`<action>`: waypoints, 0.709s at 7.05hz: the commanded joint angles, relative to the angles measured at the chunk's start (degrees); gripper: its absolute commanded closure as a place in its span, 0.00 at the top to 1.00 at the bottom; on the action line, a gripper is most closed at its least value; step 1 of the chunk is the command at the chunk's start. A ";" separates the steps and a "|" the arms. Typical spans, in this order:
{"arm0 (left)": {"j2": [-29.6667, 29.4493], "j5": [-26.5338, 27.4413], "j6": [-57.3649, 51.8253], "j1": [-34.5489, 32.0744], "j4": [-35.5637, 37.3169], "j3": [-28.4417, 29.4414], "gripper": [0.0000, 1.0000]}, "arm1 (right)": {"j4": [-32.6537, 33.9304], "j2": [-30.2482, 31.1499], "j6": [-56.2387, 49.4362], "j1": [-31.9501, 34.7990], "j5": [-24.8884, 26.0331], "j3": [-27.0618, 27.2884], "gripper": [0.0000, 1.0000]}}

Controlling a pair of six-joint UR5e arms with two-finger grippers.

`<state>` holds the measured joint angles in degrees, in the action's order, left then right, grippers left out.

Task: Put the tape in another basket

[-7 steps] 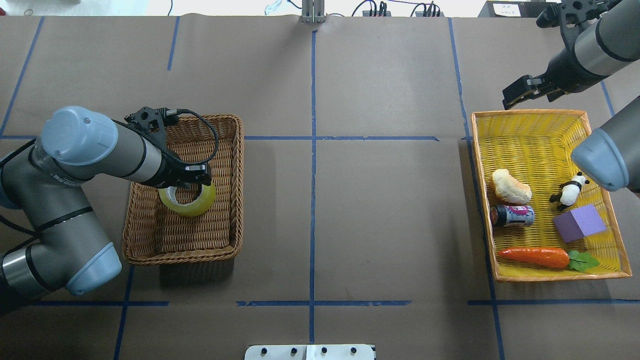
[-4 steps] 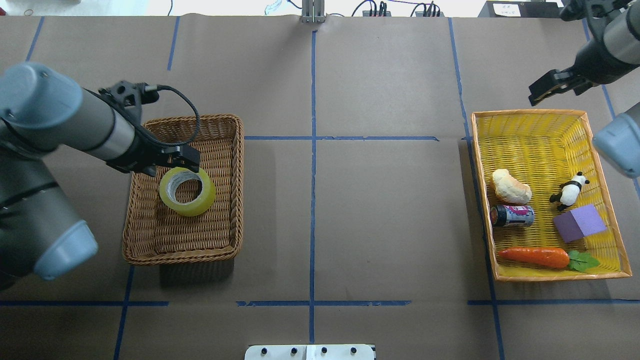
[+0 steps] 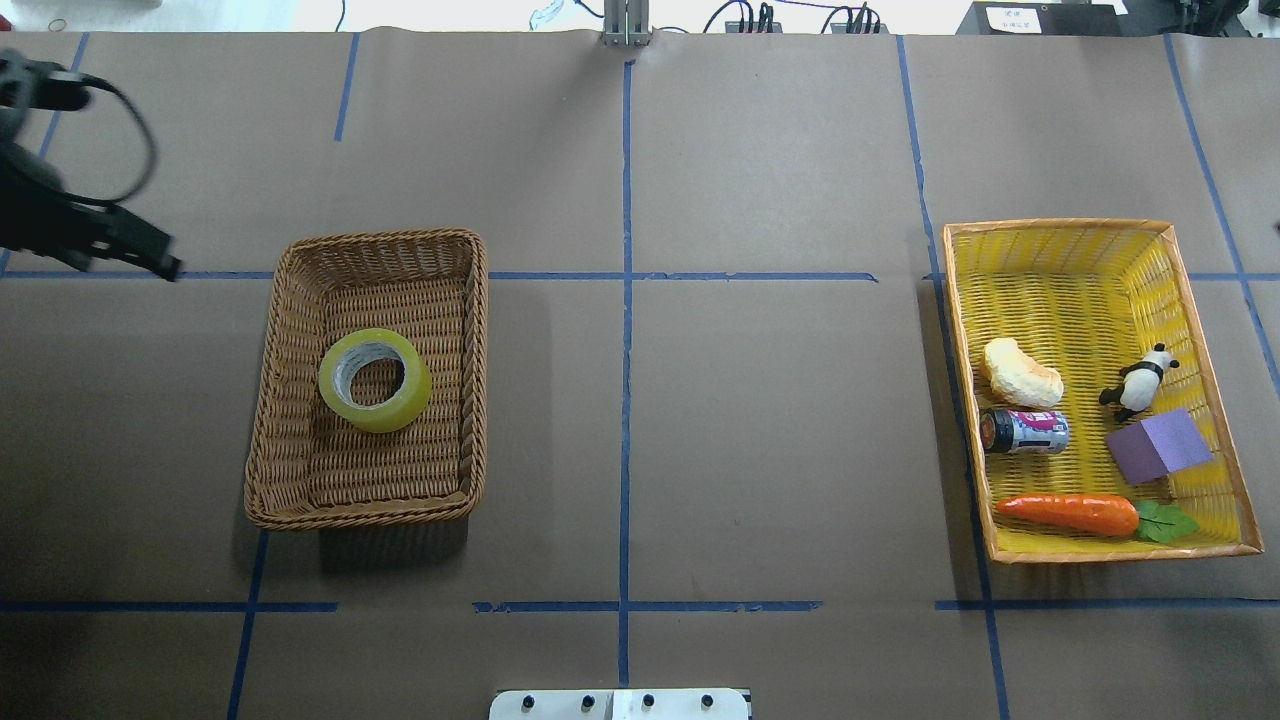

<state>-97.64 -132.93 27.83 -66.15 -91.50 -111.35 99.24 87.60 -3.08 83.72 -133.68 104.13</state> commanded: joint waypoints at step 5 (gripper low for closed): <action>2.81 -6.02 -32.56 -21.12 -0.52 25.73 1.00 | -0.62 4.86 -6.50 6.02 -0.70 -5.96 1.00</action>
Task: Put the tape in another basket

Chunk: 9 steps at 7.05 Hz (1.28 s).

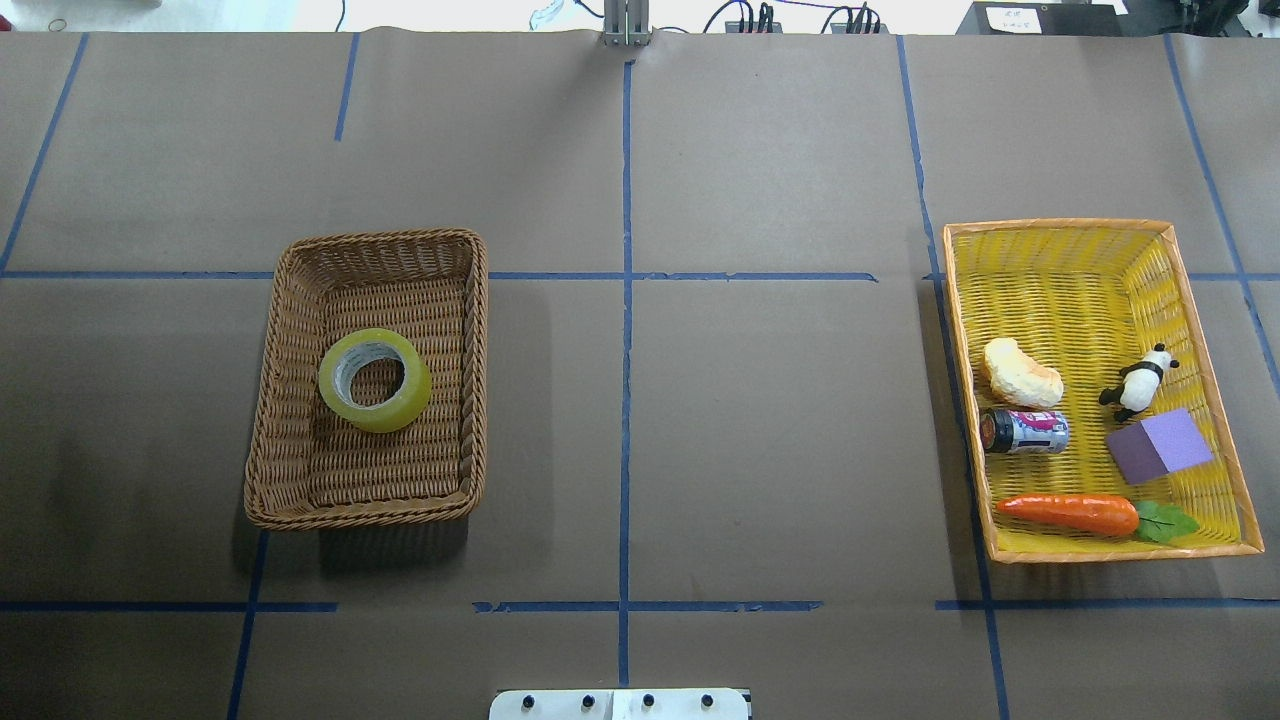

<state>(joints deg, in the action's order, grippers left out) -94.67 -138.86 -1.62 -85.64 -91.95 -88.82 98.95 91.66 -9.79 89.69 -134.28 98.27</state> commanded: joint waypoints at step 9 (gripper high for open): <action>1.06 1.84 -8.31 -7.78 0.81 5.94 1.00 | -7.89 2.47 4.96 0.49 -3.36 -3.08 1.00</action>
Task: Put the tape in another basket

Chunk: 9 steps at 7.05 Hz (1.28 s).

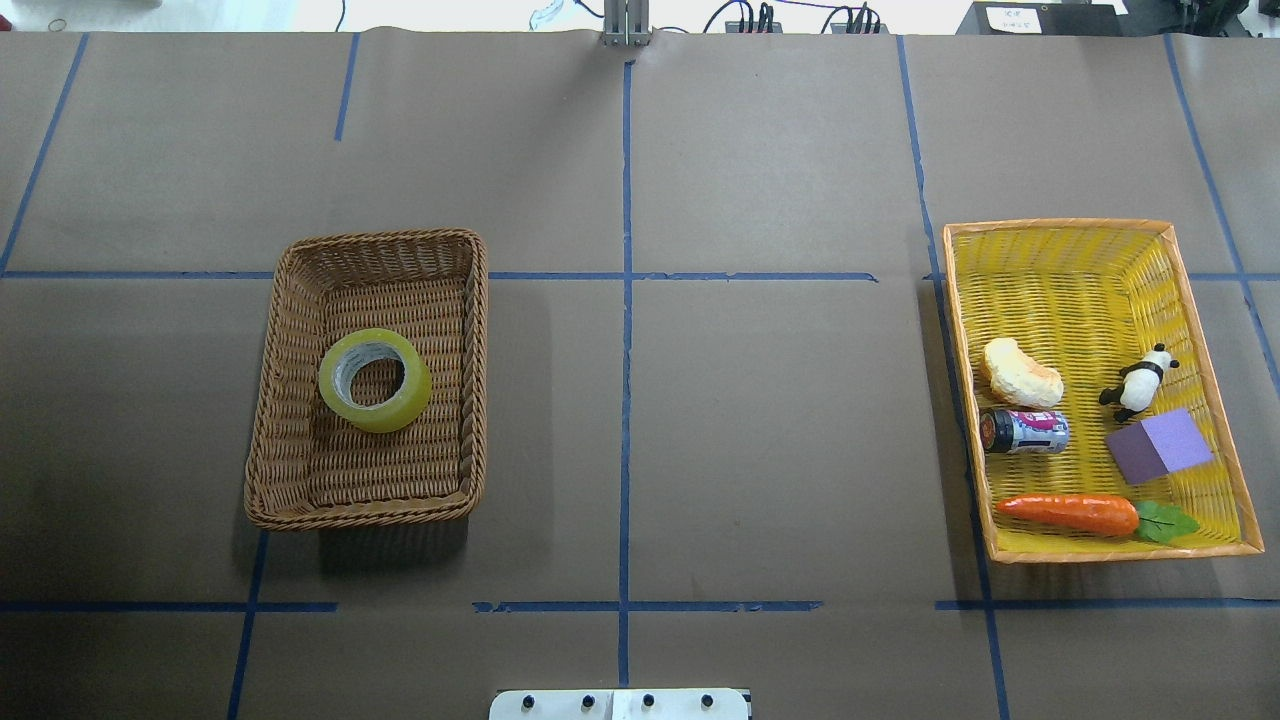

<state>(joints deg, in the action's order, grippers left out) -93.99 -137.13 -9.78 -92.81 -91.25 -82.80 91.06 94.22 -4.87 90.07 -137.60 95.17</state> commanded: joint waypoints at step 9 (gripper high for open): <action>4.52 1.16 2.39 -0.10 2.83 -7.38 1.00 | 0.00 -0.44 -0.05 0.10 0.05 0.28 1.00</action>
